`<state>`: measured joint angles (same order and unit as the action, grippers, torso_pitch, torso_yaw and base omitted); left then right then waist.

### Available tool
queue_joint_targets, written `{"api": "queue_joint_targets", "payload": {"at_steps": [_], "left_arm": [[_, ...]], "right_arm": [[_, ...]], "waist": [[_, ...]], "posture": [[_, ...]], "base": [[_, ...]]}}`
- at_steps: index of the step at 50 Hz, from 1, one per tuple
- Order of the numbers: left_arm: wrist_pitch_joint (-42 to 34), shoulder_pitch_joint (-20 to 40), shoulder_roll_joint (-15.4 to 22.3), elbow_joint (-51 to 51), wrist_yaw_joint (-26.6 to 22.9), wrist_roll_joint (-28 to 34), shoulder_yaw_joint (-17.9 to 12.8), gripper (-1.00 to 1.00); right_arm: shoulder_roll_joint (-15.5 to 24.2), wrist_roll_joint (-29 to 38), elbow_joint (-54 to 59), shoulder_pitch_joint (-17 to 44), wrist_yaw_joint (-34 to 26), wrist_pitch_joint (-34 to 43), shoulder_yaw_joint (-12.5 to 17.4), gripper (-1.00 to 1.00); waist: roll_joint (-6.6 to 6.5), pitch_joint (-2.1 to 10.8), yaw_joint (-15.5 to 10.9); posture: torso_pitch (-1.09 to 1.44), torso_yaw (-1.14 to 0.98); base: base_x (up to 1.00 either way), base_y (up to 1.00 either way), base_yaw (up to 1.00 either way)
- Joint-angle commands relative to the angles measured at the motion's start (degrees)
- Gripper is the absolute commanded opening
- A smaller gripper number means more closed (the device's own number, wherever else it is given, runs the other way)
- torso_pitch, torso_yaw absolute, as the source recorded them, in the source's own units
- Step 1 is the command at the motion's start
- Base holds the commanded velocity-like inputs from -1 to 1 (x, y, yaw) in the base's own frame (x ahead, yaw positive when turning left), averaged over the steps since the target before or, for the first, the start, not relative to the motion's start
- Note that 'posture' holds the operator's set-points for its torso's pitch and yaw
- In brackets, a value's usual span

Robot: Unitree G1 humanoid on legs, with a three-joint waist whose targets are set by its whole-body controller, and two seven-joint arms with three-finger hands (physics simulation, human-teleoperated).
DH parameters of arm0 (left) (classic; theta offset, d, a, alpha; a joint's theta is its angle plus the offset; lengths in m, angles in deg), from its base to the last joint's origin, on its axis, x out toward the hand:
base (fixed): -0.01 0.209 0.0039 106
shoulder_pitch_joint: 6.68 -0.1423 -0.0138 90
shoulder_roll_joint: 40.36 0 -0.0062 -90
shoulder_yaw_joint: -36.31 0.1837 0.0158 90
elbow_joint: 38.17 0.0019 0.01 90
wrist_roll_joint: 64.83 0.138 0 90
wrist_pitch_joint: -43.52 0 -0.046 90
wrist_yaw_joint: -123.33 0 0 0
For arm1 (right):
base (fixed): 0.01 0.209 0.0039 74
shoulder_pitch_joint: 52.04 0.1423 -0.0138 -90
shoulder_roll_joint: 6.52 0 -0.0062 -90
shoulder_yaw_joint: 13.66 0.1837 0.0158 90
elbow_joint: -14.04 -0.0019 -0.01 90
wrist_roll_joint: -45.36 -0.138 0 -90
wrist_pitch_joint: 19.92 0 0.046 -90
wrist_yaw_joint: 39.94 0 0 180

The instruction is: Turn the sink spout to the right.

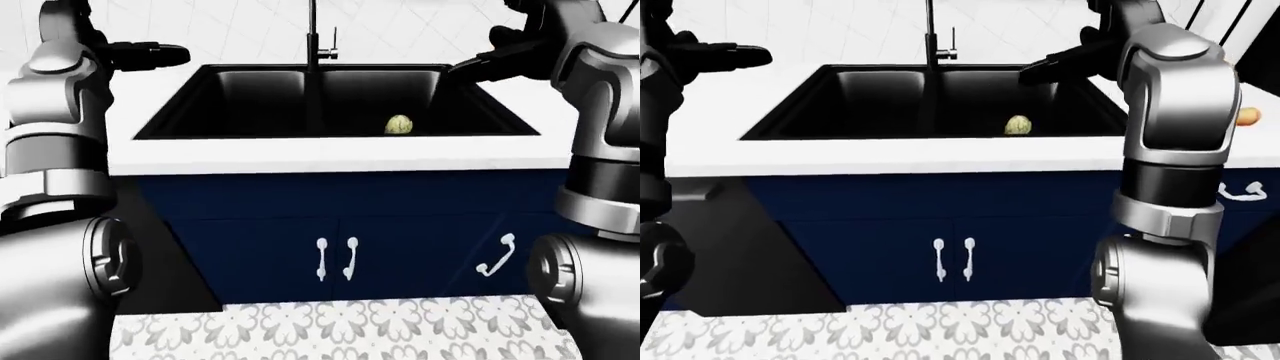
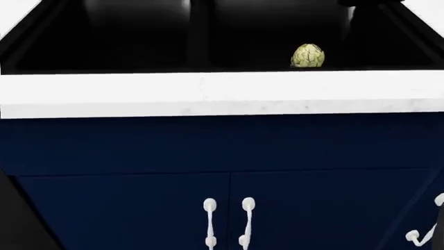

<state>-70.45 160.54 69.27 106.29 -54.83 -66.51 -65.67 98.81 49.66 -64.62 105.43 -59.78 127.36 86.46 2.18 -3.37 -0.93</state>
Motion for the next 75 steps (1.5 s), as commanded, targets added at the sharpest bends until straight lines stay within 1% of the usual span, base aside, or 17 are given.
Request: {"api": "queue_joint_targets", "payload": {"at_steps": [1,3,8,14,16,18,27,29,35,39,45,50,55,57,69,73,75], "left_arm": [[2.9,3.2,0.6,-3.8,-0.1,-0.1,0.0,1.00],[3.0,3.2,0.7,-3.6,0.0,-0.1,0.0,1.00],[2.6,3.0,0.7,-4.0,-0.2,-0.2,0.1,1.00],[2.4,3.0,0.9,-4.1,-0.3,-0.1,0.0,1.00],[2.4,3.8,1.1,-3.6,-0.2,-0.2,-0.1,1.00],[2.5,3.8,1.1,-3.5,-0.2,-0.2,-0.1,1.00],[2.5,3.6,0.8,-3.7,-0.4,0.0,0.1,1.00],[2.5,3.6,0.9,-3.7,-0.3,-0.1,0.0,1.00],[0.9,5.9,0.4,-3.2,-1.1,0.6,0.9,1.00],[0.5,8.3,-0.3,-2.3,-1.7,1.8,1.8,1.00],[-1.5,11.7,-2.1,-2.3,-3.4,4.0,3.2,1.00],[-1.9,12.6,-4.0,-3.2,-3.5,5.0,3.3,1.00],[-2.4,13.2,-4.4,-3.7,-4.0,5.7,3.3,1.00],[-2.6,13.1,-4.6,-4.2,-4.0,5.8,3.2,1.00],[-3.1,12.8,-4.3,-5.6,-4.1,6.2,2.8,1.00],[-2.8,12.8,-4.1,-5.5,-4.0,6.4,2.7,1.00],[-2.7,13.0,-3.9,-5.3,-3.9,6.4,2.5,1.00]], "right_arm": [[1.2,0.5,-1.8,1.9,0.6,-1.4,1.0,1.00],[1.3,0.4,-1.8,1.6,0.6,-1.5,1.2,1.00],[1.1,0.3,-2.1,1.3,1.1,-1.3,1.2,1.00],[0.6,-0.3,-0.9,0.6,1.5,-2.9,1.4,1.00],[1.3,-0.4,-1.6,1.1,1.4,-1.9,1.4,1.00],[1.6,-0.4,-2.9,1.0,1.2,-0.8,1.4,1.00],[1.5,-0.8,-2.8,0.5,1.4,-1.4,1.5,1.00],[1.7,-0.9,-2.8,0.9,1.2,-1.2,1.3,1.00],[2.4,-0.4,-0.2,3.5,0.5,-1.3,0.6,1.00],[3.8,0.6,6.0,7.3,0.1,-3.3,0.3,1.00],[4.9,3.6,12.5,13.9,-1.9,-3.7,-1.8,1.00],[4.9,5.5,14.3,15.6,-2.9,-4.3,-1.6,1.00],[5.0,6.5,14.5,16.1,-3.7,-4.1,-1.2,1.00],[4.9,6.7,14.3,15.9,-3.9,-4.1,-1.0,1.00],[4.7,7.5,13.3,15.9,-4.6,-3.2,-0.9,1.00],[4.6,7.7,13.2,16.0,-4.9,-3.0,-0.9,1.00],[4.5,7.8,13.1,16.0,-5.0,-2.9,-0.9,1.00]], "waist": [[-0.64,1.70,0.4],[1.53,2.21,0.1],[-0.15,2.17,0.5],[-4.22,1.89,1.6],[-7.40,4.24,2.0],[-7.03,1.39,1.8],[-1.35,0.31,0.1],[1.06,2.26,0.6],[0.13,1.28,0.4],[-3.35,0.77,1.0],[-2.48,3.63,1.2],[-3.39,2.55,0.9],[-0.62,1.90,0.5],[2.78,2.94,0.3],[-2.96,1.46,1.0],[-8.32,2.75,1.7],[-6.82,1.87,1.9]], "posture": [[0.00,0.00],[0.00,0.00],[0.00,0.00],[0.00,0.00],[0.00,0.00],[0.00,0.00],[0.00,0.00],[0.00,0.00],[0.00,0.00],[0.00,0.00],[0.00,0.00],[0.00,0.00],[0.00,0.00],[0.00,0.00],[0.00,0.00],[0.00,0.00],[0.00,0.00]], "base": [[0.35,0.00,0.00],[0.36,0.00,0.00],[0.35,0.00,0.00],[0.35,0.00,0.00],[0.35,0.00,0.00],[0.34,0.00,0.00],[0.31,0.00,0.00],[0.00,0.00,0.00],[0.00,0.00,0.00],[0.00,0.00,0.00],[0.02,0.00,0.00],[0.14,0.00,0.00],[0.14,0.00,0.00],[0.14,0.00,0.00],[0.27,0.00,0.00],[0.31,0.00,0.00],[0.31,0.00,0.00]]}}
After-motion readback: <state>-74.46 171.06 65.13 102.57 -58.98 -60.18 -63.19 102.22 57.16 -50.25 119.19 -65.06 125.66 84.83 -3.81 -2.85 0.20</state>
